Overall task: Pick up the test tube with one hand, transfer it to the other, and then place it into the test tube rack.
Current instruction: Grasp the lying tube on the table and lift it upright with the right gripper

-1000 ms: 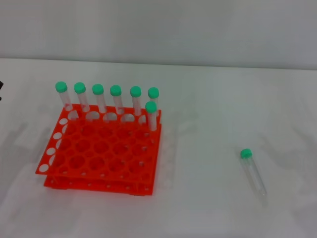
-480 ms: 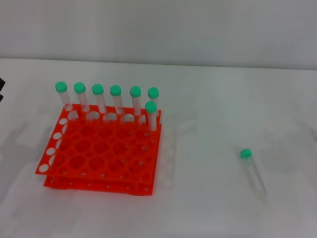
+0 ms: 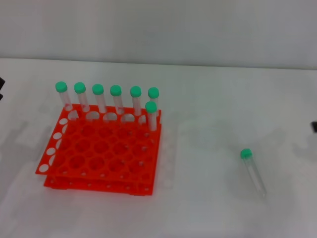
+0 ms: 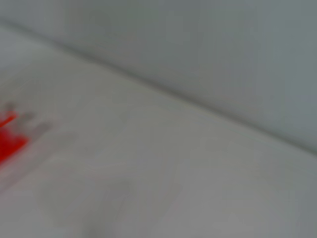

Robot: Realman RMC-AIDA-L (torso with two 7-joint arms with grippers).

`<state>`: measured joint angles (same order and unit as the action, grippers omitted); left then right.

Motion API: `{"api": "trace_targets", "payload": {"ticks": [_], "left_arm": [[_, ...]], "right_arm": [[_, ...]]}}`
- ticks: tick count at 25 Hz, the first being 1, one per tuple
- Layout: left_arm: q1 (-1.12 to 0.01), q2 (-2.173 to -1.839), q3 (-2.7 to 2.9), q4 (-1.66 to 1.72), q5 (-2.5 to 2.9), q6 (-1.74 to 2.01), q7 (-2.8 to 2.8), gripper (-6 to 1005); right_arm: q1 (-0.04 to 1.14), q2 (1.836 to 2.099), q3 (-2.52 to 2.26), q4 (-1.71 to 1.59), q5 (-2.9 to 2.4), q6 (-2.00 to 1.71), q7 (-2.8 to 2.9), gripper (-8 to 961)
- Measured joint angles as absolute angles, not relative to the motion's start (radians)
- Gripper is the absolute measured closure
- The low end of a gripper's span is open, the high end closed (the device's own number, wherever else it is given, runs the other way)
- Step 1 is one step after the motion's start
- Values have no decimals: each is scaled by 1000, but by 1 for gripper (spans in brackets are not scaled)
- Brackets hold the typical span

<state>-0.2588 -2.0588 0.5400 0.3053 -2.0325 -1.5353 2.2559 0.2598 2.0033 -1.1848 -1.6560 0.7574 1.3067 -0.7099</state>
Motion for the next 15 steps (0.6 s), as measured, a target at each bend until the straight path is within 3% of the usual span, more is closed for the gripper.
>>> {"api": "trace_targets", "payload": {"ticks": [15], "left_arm": [[-253, -2058, 540, 305, -2027, -1543, 2254, 299]], "right_arm": [[392, 2010, -1547, -1720, 567, 1488, -384, 85]]}}
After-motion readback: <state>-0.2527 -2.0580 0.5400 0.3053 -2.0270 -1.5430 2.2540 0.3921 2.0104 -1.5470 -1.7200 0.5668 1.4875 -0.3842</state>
